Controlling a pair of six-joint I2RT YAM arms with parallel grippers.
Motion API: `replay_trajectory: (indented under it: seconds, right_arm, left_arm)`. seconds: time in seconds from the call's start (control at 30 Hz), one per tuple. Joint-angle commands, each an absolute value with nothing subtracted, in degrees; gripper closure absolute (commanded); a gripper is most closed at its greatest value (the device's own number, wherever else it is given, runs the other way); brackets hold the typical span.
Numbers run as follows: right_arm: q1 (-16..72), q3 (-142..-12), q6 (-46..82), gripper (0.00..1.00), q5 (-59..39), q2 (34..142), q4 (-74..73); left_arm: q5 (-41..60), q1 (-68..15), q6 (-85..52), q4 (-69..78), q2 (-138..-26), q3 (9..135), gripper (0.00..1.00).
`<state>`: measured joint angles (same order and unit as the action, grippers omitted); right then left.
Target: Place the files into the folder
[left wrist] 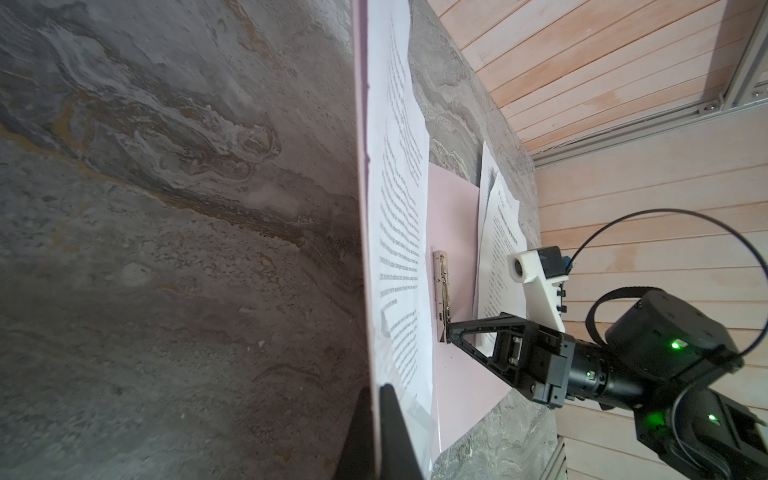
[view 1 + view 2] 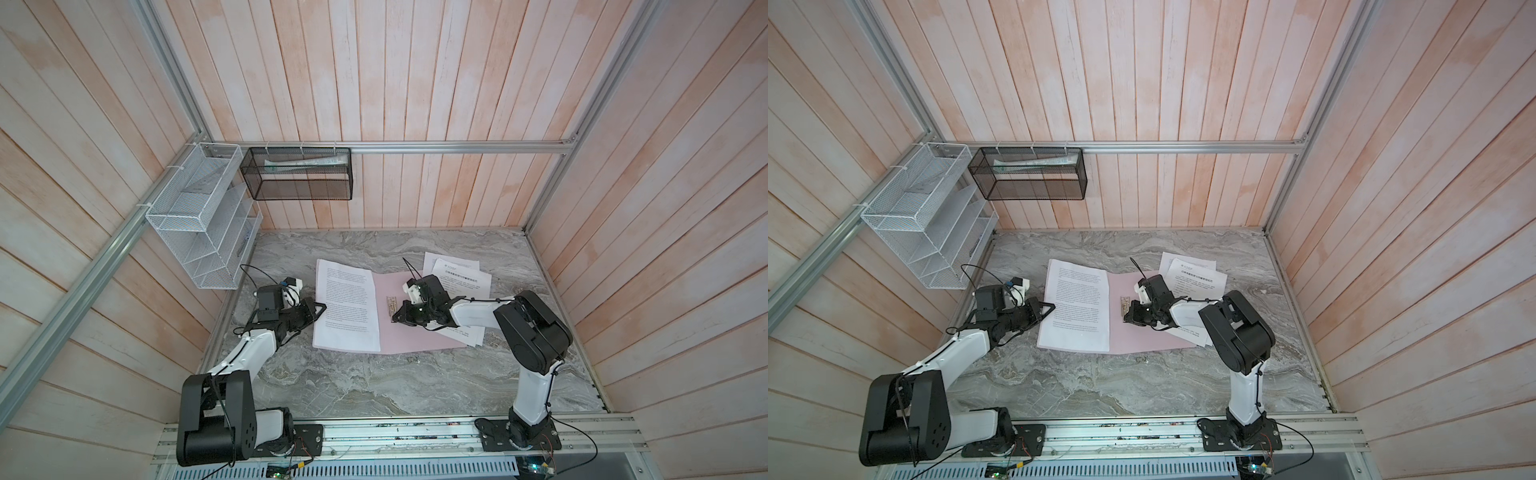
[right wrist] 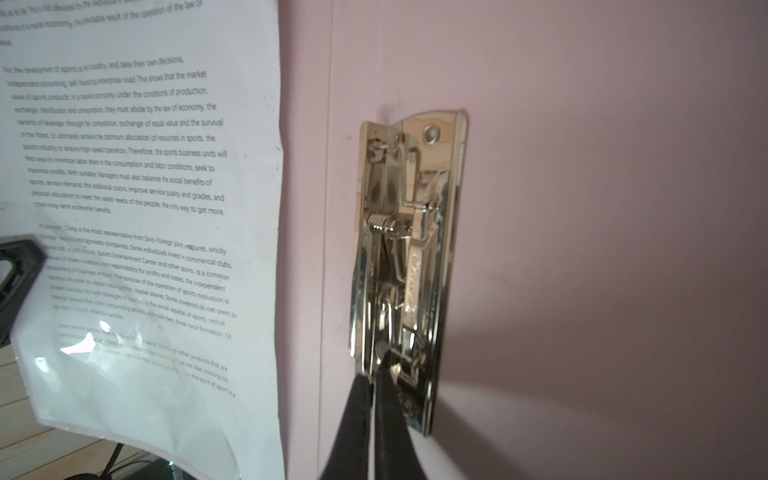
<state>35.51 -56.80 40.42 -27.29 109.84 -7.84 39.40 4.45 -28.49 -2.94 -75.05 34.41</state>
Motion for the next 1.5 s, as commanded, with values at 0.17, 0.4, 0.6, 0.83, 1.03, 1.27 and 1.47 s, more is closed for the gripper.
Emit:
replay_trajectory:
  seconds: [0.17, 0.4, 0.6, 0.83, 1.03, 1.27, 1.47]
  right_arm:
    - [36.21, -57.52, 37.40, 1.00, -22.66, 112.50, -1.17]
    - [36.25, -58.39, 36.19, 1.00, -19.47, 113.50, 2.16]
    - [36.41, -60.41, 34.64, 1.00, -12.64, 115.07, 8.33]
    - [36.02, -58.30, 32.12, 1.00, -4.33, 114.93, 12.44]
    - [32.98, -55.46, 32.67, 1.00, -14.76, 108.53, 5.38]
    - [33.18, -60.75, 34.50, 1.00, -26.46, 101.37, 2.01]
    - [33.56, -62.94, 34.16, 0.93, -27.84, 102.52, 4.35]
  left_arm:
    - [39.68, 4.25, -27.99, -2.18, -75.53, 34.89, 1.00]
    - [39.89, 4.31, -27.99, -2.26, -75.33, 34.93, 1.00]
    - [40.27, 4.29, -27.94, -2.33, -74.97, 35.04, 1.00]
    - [40.89, 4.29, -27.88, -2.26, -73.56, 34.87, 1.00]
    - [40.35, 4.29, -27.71, -2.33, -73.66, 34.68, 1.00]
    - [40.16, 4.30, -27.60, -2.45, -73.65, 34.45, 1.00]
    - [40.08, 4.30, -27.49, -2.45, -73.57, 34.53, 1.00]
